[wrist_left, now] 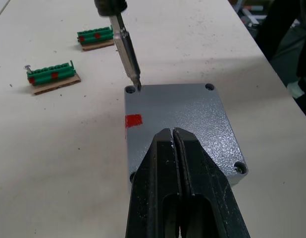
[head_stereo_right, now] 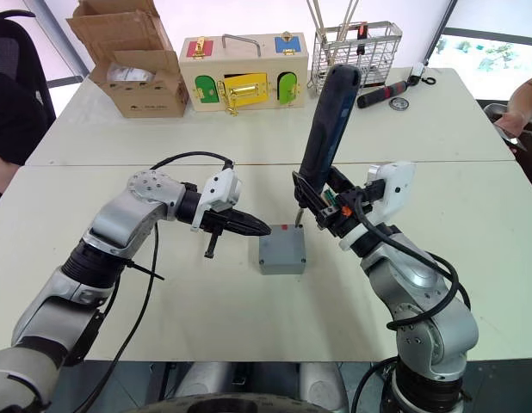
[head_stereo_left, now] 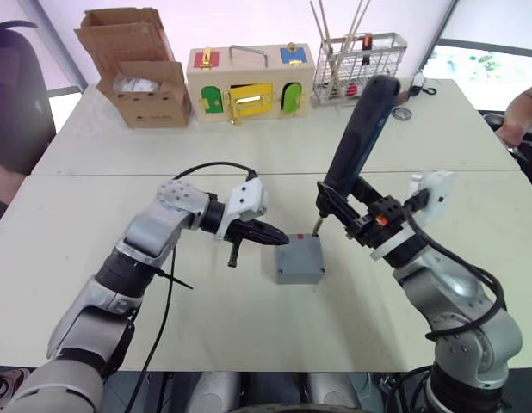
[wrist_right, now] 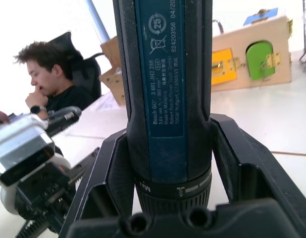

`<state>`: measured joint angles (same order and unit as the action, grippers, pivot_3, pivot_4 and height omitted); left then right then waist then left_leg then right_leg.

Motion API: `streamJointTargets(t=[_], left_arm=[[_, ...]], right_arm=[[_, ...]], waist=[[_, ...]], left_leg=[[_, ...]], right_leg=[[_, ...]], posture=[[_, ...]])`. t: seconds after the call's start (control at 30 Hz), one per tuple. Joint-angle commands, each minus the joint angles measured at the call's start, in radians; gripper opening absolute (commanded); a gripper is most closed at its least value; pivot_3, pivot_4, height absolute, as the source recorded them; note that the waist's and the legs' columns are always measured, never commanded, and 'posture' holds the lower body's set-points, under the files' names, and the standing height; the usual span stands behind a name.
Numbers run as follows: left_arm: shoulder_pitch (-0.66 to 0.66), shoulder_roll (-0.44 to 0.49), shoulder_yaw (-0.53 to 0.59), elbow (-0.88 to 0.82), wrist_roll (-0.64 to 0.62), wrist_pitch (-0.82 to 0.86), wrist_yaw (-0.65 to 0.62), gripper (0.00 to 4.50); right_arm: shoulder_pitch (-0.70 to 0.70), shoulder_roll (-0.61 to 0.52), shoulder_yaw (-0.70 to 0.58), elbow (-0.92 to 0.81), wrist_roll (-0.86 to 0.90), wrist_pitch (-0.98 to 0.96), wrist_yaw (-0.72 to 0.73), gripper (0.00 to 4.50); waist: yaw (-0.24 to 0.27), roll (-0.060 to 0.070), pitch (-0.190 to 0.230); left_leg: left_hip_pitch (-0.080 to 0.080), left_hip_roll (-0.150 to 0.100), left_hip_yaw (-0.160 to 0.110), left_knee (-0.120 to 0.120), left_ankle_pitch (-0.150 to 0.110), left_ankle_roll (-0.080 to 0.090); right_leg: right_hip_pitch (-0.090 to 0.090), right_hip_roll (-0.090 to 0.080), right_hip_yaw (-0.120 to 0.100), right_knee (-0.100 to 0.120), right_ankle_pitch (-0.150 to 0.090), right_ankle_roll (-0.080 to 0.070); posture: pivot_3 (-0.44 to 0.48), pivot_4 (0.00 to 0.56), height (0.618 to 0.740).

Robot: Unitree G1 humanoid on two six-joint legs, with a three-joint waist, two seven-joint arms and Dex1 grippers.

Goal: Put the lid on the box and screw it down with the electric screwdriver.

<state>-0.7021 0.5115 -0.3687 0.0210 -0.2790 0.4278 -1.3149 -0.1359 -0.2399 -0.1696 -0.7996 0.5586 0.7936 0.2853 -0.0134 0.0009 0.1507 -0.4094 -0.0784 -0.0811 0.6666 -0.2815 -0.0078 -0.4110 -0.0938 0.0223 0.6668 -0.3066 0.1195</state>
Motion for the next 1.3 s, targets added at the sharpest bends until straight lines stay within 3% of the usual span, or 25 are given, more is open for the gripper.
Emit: streamJointTargets(t=[0.03,0.63,1.3], left_arm=[[-0.011,-0.008,-0.006,0.001,0.017,-0.036,-0.007,0.00],[-0.017,-0.043,-0.031,0.048,0.075,-0.110,-0.022,0.00],[-0.008,-0.075,-0.081,0.085,0.129,-0.163,-0.030,0.00]], right_arm=[[-0.002,-0.011,0.012,-0.031,0.001,-0.069,0.008,1.90],[0.015,-0.048,0.015,0.034,-0.007,-0.140,-0.015,1.90],[0.104,-0.136,0.193,0.048,-0.048,-0.170,0.074,1.90]], waist=[[0.000,0.000,0.000],[0.000,0.000,0.000],[-0.001,-0.003,-0.002]], left_leg=[[0.000,0.000,0.000,0.000,0.000,0.000],[0.000,0.000,0.000,0.000,0.000,0.000],[0.004,0.001,-0.001,0.000,0.000,0.000]], right_leg=[[0.000,0.000,0.000,0.000,0.000,0.000],[0.000,0.000,0.000,0.000,0.000,0.000],[0.005,0.001,0.000,-0.001,0.000,0.000]], posture=[[0.000,0.150,0.740],[0.000,0.150,0.740],[0.000,0.150,0.740]])
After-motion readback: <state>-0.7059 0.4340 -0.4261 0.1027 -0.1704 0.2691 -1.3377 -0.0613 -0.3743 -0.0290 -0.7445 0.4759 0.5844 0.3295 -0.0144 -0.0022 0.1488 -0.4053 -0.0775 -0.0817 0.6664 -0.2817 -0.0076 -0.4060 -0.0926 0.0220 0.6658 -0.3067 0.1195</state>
